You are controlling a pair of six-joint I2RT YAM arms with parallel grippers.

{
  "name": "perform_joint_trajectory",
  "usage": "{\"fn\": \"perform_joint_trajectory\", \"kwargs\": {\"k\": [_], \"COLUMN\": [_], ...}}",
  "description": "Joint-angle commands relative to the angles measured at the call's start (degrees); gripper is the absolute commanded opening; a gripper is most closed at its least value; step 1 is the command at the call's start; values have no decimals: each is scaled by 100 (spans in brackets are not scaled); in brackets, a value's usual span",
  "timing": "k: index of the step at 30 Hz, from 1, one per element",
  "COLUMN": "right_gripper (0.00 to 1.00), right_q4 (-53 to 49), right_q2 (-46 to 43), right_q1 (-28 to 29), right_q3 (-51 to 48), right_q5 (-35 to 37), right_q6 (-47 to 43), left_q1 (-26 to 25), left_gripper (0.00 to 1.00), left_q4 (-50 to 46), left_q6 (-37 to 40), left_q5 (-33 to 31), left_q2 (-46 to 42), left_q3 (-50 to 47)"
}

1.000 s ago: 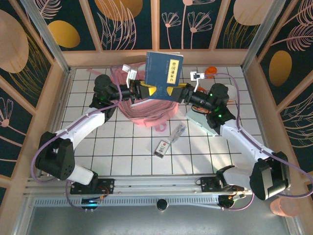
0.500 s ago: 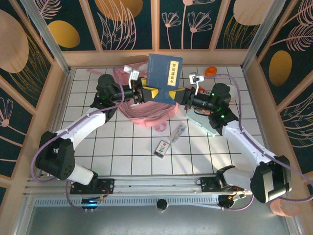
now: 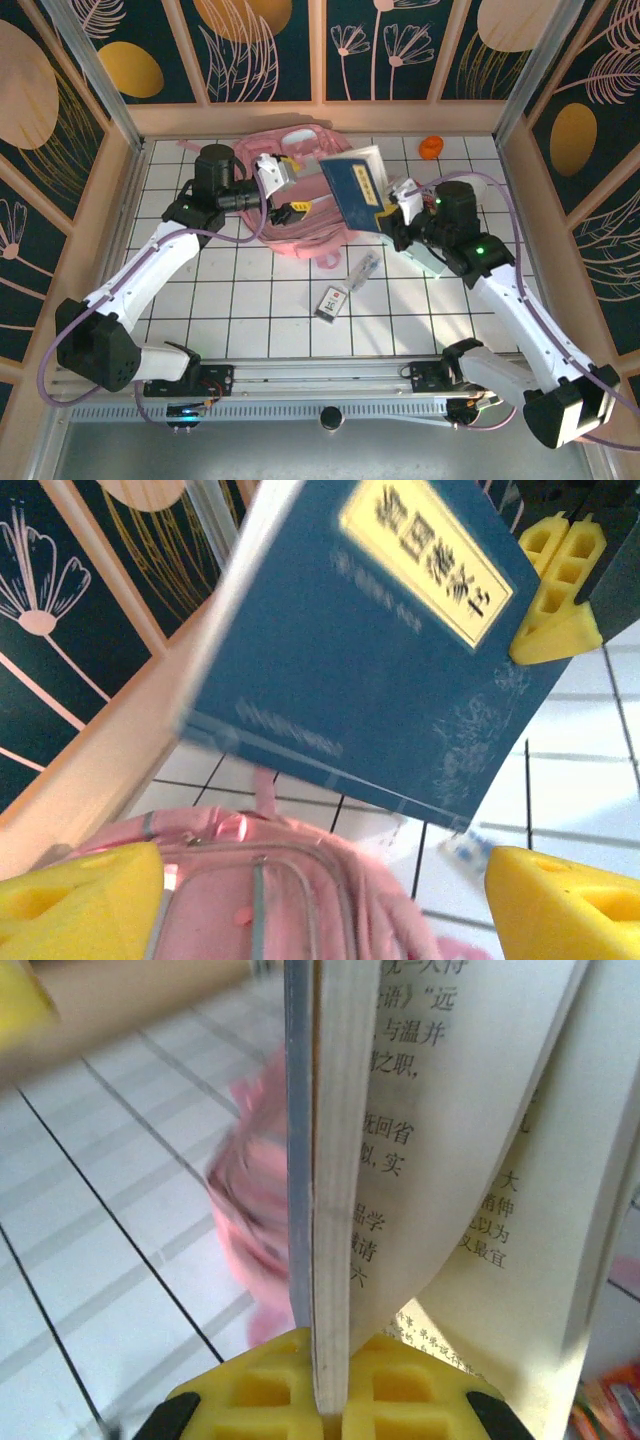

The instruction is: Pack the student bag

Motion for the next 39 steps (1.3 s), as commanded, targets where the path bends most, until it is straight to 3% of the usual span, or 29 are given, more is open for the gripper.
{"fn": "perform_joint_trajectory", "kwargs": {"k": [1,4,13,19,22,27,30,33,39], "right_gripper": [0,0,0,0,0,0,9,27,60], "right_q4": [-855,-786,-384,-177,-141,-21,143,314,970], "right_q2": [5,43,189,169,149,-11,-299,-744,-1778], "right_q1": [498,901,1322,1368,1376,1376,1369,1355,1274], "right_q3": [240,185,300,300,293,211,28,-258,-1111], "right_q5": [1020,1430,1648,1565,1510,1625,1833,1977,2475], "right_q6": [-1528,-2009,-2498,-2579,-2582,-2548,-2467,-2213,-950], "left_q1": [-32,-74,-222,-382,-392,-392,-388,-384,-383], "left_gripper": [83,83,82,71,59,23,1,0,0], "left_q4": [-727,-827,-754,-735,-735,-668,-197,371,960], "left_q6": [1154,1346,1329,1344,1345,1476,1485,1412,1107], "left_q5": [-83,-7,-108,39,114,-133,-520,-542,52], "left_q2": [78,201,551,798,867,788,554,333,218], "left_q3": [125,96,-89,-89,-71,-193,-603,-973,-1236]}}
